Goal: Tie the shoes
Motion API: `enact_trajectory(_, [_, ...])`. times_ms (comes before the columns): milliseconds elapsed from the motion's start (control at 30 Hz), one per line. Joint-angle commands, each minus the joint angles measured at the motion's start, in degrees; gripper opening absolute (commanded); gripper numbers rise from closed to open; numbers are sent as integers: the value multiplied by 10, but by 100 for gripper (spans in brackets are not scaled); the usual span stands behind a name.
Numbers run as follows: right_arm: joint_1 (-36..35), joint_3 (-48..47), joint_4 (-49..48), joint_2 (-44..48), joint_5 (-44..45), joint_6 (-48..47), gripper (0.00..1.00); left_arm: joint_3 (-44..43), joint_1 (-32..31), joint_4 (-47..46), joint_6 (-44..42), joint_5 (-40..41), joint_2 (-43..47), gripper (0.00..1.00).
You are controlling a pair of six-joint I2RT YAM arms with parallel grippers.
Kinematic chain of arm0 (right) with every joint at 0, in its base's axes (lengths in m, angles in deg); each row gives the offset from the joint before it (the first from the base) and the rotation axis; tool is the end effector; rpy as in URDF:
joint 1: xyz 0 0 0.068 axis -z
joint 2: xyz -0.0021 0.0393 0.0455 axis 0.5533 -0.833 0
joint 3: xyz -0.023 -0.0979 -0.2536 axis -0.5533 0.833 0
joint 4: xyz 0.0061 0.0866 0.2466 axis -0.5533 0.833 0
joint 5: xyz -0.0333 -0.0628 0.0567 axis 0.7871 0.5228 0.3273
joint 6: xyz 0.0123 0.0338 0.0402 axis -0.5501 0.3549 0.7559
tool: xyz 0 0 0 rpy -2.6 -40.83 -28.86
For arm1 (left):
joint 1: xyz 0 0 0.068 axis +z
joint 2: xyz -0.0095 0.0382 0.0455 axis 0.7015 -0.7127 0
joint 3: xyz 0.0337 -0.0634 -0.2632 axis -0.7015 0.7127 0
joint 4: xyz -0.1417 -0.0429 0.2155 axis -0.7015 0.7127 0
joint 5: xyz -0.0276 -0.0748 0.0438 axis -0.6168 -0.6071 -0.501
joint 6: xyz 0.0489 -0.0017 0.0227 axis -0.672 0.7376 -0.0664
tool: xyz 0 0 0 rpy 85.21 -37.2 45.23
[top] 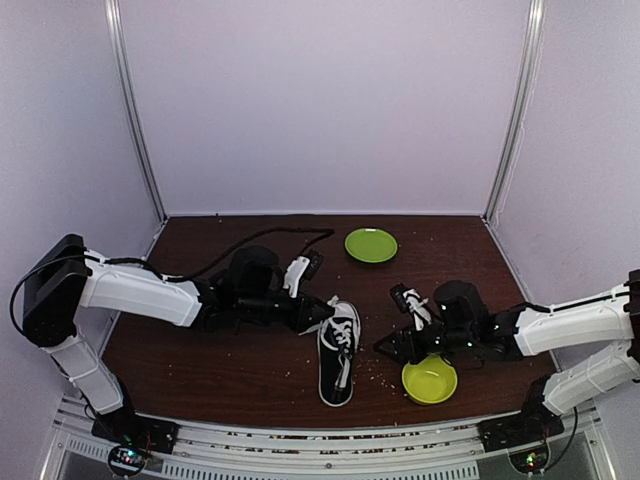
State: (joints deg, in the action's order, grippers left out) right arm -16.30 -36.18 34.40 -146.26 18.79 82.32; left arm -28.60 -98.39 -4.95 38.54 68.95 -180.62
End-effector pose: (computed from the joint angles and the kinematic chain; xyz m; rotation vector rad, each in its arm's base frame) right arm 0.1472 0.1918 0.1682 -0.6917 2.2647 1.0414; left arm 0.2021 -0.2939 0.1985 0.6340 2.1609 -1.1719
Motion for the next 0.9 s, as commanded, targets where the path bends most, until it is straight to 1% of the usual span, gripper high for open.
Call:
enact_trajectory(0, [1,-18,-91,-36,-33,22,56,6,1,-18,-7,4,16,0])
enact_trajectory(167, [2,-53,-112,-89,-24,14,55,5,1,-20,-5,5,16,0])
enact_trajectory(333, [9,-83,-129,-139,-29,2,46,3,1,-20,-5,4,15,0])
enact_trajectory(400, [10,-90,-140,-152,-50,3,37,2,1,-17,-6,4,15,0])
enact_trajectory(500, [10,-88,-152,-158,-71,6,20,3,1,-16,-6,7,17,0])
enact_trajectory(633, [10,-64,-146,-113,-82,13,0,2,1,-14,-6,14,17,0])
enact_trajectory(733, [0,-69,-77,-58,-88,10,0,-1,1,-11,-8,12,16,0])
enact_trajectory(800, [-27,-90,-23,-31,-78,0,0,-4,1,-8,-9,10,15,0])
enact_trajectory(867, [-56,-109,1,-23,-65,0,0,-6,1,-8,-11,8,17,0])
